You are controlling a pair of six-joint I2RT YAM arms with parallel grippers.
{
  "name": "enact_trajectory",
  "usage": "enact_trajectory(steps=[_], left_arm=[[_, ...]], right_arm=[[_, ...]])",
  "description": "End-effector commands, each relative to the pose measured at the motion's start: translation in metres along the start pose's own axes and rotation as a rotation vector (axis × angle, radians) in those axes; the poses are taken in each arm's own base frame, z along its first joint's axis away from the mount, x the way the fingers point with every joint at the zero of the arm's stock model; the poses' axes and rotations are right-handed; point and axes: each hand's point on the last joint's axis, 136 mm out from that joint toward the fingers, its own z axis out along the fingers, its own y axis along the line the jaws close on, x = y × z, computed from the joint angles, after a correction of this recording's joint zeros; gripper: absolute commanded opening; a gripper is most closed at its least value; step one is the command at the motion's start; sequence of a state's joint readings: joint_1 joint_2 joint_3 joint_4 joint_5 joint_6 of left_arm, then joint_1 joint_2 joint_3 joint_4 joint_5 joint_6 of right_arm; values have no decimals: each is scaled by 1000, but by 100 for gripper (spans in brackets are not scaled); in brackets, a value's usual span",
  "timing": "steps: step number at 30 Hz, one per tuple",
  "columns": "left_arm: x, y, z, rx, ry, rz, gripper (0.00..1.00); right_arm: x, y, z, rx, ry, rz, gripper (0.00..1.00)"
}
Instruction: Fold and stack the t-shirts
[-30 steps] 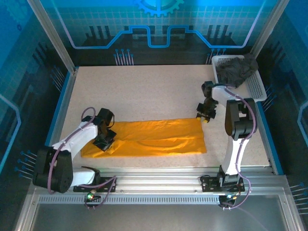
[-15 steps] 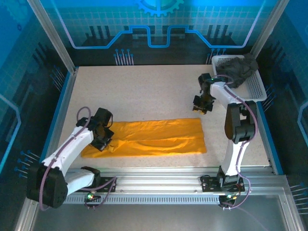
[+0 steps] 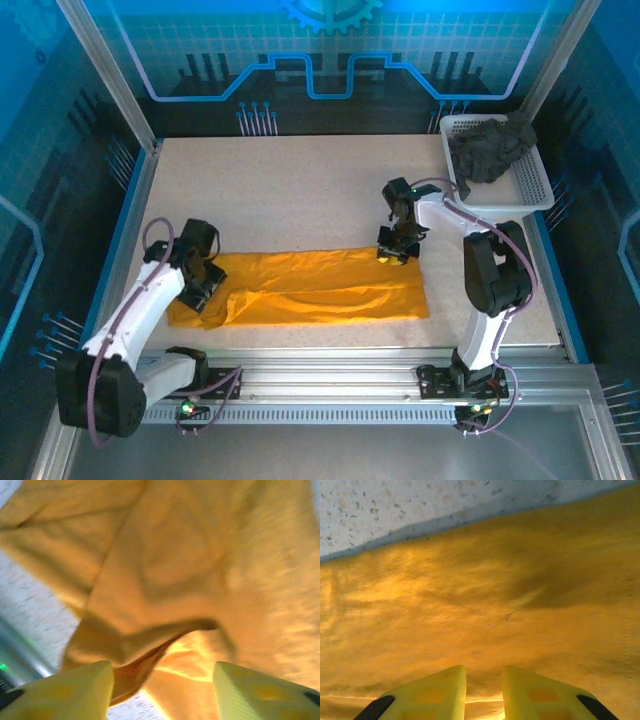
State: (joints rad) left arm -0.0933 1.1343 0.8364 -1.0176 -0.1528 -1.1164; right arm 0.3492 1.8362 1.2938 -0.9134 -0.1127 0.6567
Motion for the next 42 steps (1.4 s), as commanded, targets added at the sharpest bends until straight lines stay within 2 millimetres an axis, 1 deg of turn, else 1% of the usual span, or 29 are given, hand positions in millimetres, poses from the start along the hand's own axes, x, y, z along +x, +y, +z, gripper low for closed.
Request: enact_trajectory(steps=[1,4,6,10,13,16,20,22,23,25,26,27,29,30,32,34,36,38,39,42], left_arm=[[-14,-32,18,37,45,13,49],[-16,-46,43,16,118,-13,46],[-14,-54,59,-3,162,-15,45],[-4,-78,90,-19,284,-5,42],[-3,-100,102,-1,321,2,42],[-8,-122,104,15,326,26,42],[-13,-141,110,35,335,15,42],[-15,-155,113,59,348,14,42],[-17,-162,113,74,350,16,42],[-23,-181,111,120,344,31,46],[-27,-189,109,139,336,45,47],[-31,-197,106,164,325,61,48],[-37,-218,94,247,303,109,50],[-38,-223,89,271,294,133,50],[-37,-230,78,323,282,206,52],[-30,-228,73,360,293,284,54],[-21,-223,71,401,307,353,56],[-13,-218,70,440,309,424,58],[-10,-218,70,463,313,450,58],[3,-219,69,524,334,525,59]], right_arm=[[7,3,20,16,92,41,28],[3,-3,32,75,139,54,28],[-2,-7,35,103,149,68,28],[-15,-14,35,122,161,97,28],[-28,-16,33,119,173,104,29],[-42,-16,34,98,189,132,29],[-66,-24,39,90,187,183,29],[-85,-30,38,88,176,207,29],[-94,-34,43,96,182,217,29],[-118,-40,41,92,164,234,29],[-130,-40,40,76,153,234,29],[-141,-39,39,56,141,230,29],[-160,-31,31,11,119,186,30],[-167,-25,25,-8,102,155,32],[-175,-10,7,-50,48,76,40],[-175,9,-18,-122,-21,1,48],[-167,23,-44,-172,-76,-47,53],[-152,37,-68,-225,-116,-92,55],[-143,40,-72,-242,-113,-103,55],[-112,57,-94,-317,-132,-146,55]])
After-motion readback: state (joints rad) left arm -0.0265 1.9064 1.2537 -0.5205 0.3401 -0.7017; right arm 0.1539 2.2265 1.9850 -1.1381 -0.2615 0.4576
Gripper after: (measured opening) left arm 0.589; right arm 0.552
